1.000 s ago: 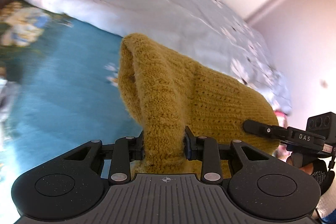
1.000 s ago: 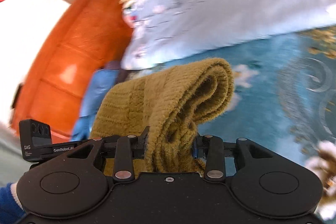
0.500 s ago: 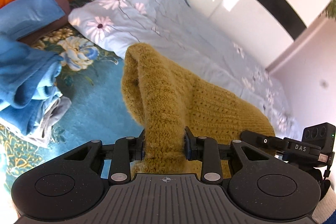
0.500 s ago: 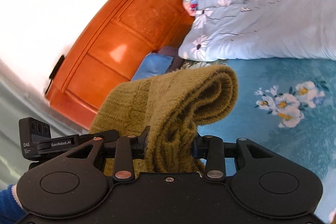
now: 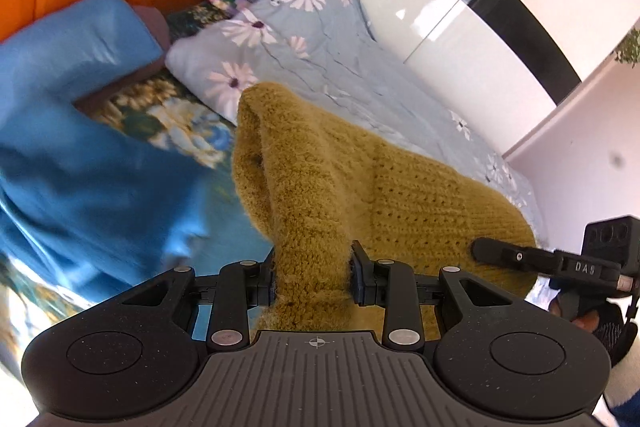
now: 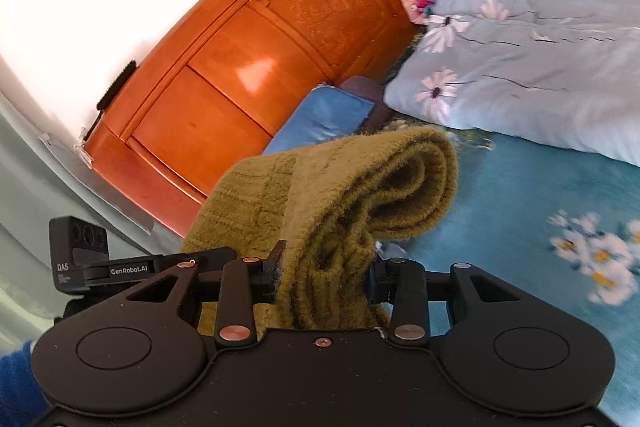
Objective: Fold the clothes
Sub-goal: 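Lift the sweater bundle with both grippers and carry it toward the clothes pile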
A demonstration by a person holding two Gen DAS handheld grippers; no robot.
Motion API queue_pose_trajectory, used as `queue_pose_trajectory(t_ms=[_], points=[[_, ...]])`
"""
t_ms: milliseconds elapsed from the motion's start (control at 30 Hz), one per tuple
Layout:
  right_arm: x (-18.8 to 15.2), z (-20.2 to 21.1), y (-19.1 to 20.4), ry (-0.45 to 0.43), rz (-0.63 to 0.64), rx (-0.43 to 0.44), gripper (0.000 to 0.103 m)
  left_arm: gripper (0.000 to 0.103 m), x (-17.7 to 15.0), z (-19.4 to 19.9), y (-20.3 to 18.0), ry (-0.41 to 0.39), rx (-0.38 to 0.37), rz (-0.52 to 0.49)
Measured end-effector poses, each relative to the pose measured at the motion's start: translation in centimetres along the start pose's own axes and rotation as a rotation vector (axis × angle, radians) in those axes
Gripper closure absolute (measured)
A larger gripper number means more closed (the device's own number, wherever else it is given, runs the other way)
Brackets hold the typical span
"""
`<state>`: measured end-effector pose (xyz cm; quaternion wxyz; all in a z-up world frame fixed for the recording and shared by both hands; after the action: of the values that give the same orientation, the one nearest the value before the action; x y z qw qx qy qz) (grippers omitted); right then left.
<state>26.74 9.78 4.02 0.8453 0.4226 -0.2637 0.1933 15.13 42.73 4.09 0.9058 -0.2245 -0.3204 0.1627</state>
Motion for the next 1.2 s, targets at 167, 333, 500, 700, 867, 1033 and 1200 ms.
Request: queue_pose_trajectory(t_ms=[167,333,500,700,867,1033,1200], points=[[1.3,-7.5,4.5,0.015,-0.026,0.009,0.065,0.075,5.4,2.0,6.7,0.028,0.007,-0.033],[2.4,-14.0,8.4,0.008,-0.068,0.027,0.065,0.075,10.0,2.9,12.6,0.062,0.035,-0.039],[3.3,-19.5,10.2,0.037,-0.104,0.024,0.065,0.075,12.7,3.1,17.4,0.089,0.045,-0.021],[3.4,-23.6,10.7,0.095,-0.131,0.005,0.065,0.075,13.4,1.9,21.6,0.133,0.045,0.004],[3.1,-25.8,10.1,0.141,-0.155,-0.026,0.065,0.074,13.3,0.4,23.6,0.154,0.058,0.029],[2.7,-27.0,9.2,0.174,-0.171,-0.056,0.065,0.072,12.3,-0.9,25.1,0.147,0.089,0.054],[2.3,-27.8,8.1,0.201,-0.190,-0.115,0.064,0.063,10.8,-1.9,25.8,0.099,0.127,0.070]])
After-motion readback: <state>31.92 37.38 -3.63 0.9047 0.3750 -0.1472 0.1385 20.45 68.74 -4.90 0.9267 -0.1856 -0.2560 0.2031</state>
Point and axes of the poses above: each gripper's, at about its wrist camera, not at the fingertips, and z roughly against the way its jaws point, y to its left, x to its top, the point moved 2 cm from there along -z, roughly the way its jaws point, and after that the axes turned 4 degrees about z, right-handed, at the moved point
